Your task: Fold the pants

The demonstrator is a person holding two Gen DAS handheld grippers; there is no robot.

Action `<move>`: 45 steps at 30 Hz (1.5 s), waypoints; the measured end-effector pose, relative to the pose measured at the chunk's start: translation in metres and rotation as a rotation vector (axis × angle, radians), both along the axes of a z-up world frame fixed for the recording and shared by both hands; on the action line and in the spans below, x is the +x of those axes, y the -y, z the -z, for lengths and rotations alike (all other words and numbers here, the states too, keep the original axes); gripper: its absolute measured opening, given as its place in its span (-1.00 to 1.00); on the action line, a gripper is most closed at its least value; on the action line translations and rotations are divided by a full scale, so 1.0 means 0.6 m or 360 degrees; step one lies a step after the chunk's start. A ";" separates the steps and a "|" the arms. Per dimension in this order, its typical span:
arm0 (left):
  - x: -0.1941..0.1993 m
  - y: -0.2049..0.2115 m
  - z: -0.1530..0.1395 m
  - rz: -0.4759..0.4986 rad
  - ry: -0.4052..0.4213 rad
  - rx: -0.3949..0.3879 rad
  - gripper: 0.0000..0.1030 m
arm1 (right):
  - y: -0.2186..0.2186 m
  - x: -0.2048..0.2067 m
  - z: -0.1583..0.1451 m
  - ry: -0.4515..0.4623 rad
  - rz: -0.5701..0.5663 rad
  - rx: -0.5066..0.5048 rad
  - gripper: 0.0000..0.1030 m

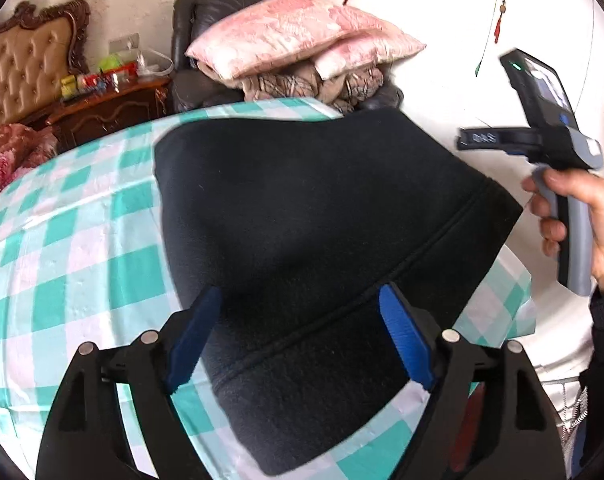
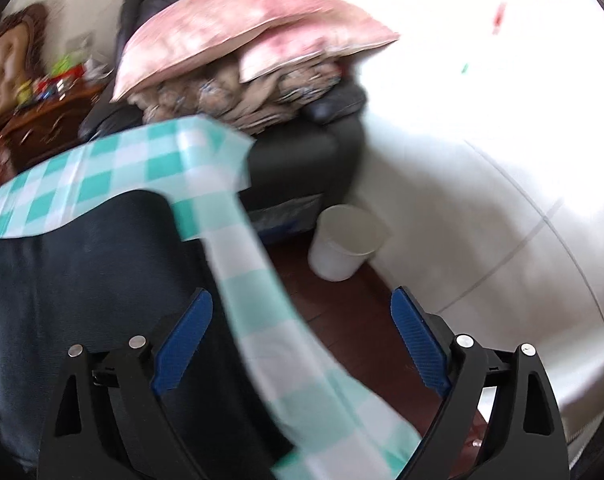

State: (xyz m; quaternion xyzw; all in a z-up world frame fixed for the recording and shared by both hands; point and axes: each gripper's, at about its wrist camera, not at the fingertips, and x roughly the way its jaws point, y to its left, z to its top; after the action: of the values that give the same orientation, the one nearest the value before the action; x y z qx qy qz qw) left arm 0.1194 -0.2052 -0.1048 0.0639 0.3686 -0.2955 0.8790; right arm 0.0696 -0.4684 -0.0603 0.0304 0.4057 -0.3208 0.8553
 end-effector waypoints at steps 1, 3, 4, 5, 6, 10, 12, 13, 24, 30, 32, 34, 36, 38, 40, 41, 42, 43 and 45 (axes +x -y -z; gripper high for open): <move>-0.008 -0.002 -0.007 -0.0003 0.0041 0.0002 0.62 | -0.002 -0.018 -0.005 0.0024 -0.0003 0.0014 0.69; -0.025 -0.006 -0.024 0.0027 0.0097 -0.0025 0.70 | -0.024 -0.061 -0.014 0.0055 -0.0030 0.0035 0.69; -0.033 -0.007 -0.034 0.0042 0.0101 -0.0047 0.76 | -0.041 -0.075 -0.017 0.0054 -0.0066 0.0030 0.69; -0.039 -0.009 -0.040 0.0060 0.0085 -0.0061 0.81 | -0.062 -0.090 -0.019 0.0049 -0.0111 0.0011 0.69; -0.049 -0.008 -0.050 0.0073 0.0090 -0.0048 0.85 | -0.081 -0.105 -0.022 0.0049 -0.0130 -0.0011 0.69; -0.077 -0.011 -0.083 0.0001 0.0153 0.0008 0.96 | -0.142 -0.162 -0.042 0.0090 -0.0180 0.0031 0.69; -0.083 -0.025 -0.100 0.0001 0.0093 -0.0090 0.96 | -0.167 -0.183 -0.055 0.0114 -0.0209 0.0028 0.69; -0.085 -0.031 -0.108 -0.0001 0.0088 -0.0126 0.96 | -0.180 -0.193 -0.060 0.0121 -0.0215 0.0027 0.69; -0.098 -0.042 -0.138 -0.0061 0.0047 -0.0099 0.96 | -0.225 -0.207 -0.069 0.0140 -0.0278 0.0038 0.69; -0.098 -0.036 -0.132 -0.0046 0.0025 -0.0096 0.96 | -0.215 -0.207 -0.063 0.0133 -0.0275 0.0053 0.69; -0.098 -0.035 -0.130 -0.0045 0.0027 -0.0093 0.96 | -0.215 -0.208 -0.061 0.0130 -0.0279 0.0056 0.69; -0.098 -0.035 -0.129 -0.0043 0.0025 -0.0091 0.96 | -0.214 -0.207 -0.061 0.0130 -0.0281 0.0058 0.69; -0.097 -0.035 -0.129 -0.0043 0.0027 -0.0091 0.96 | -0.214 -0.207 -0.061 0.0130 -0.0282 0.0058 0.69; -0.097 -0.035 -0.129 -0.0044 0.0022 -0.0094 0.96 | -0.214 -0.207 -0.060 0.0129 -0.0283 0.0061 0.69; -0.097 -0.035 -0.127 -0.0045 0.0021 -0.0095 0.96 | -0.213 -0.206 -0.059 0.0127 -0.0281 0.0062 0.69; -0.098 -0.035 -0.128 -0.0043 0.0021 -0.0095 0.96 | -0.213 -0.205 -0.059 0.0126 -0.0281 0.0063 0.69; -0.097 -0.035 -0.128 -0.0042 0.0023 -0.0093 0.96 | -0.212 -0.205 -0.059 0.0126 -0.0280 0.0065 0.69; -0.097 -0.035 -0.128 -0.0043 0.0023 -0.0093 0.96 | -0.212 -0.204 -0.058 0.0126 -0.0280 0.0066 0.69; -0.097 -0.035 -0.128 -0.0042 0.0022 -0.0095 0.96 | -0.212 -0.205 -0.059 0.0126 -0.0282 0.0065 0.69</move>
State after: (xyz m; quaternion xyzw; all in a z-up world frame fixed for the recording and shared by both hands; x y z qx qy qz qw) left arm 0.0613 -0.1843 -0.0280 0.0348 0.3543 -0.2942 0.8870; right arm -0.0531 -0.3414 -0.0251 0.0244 0.3792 -0.2343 0.8948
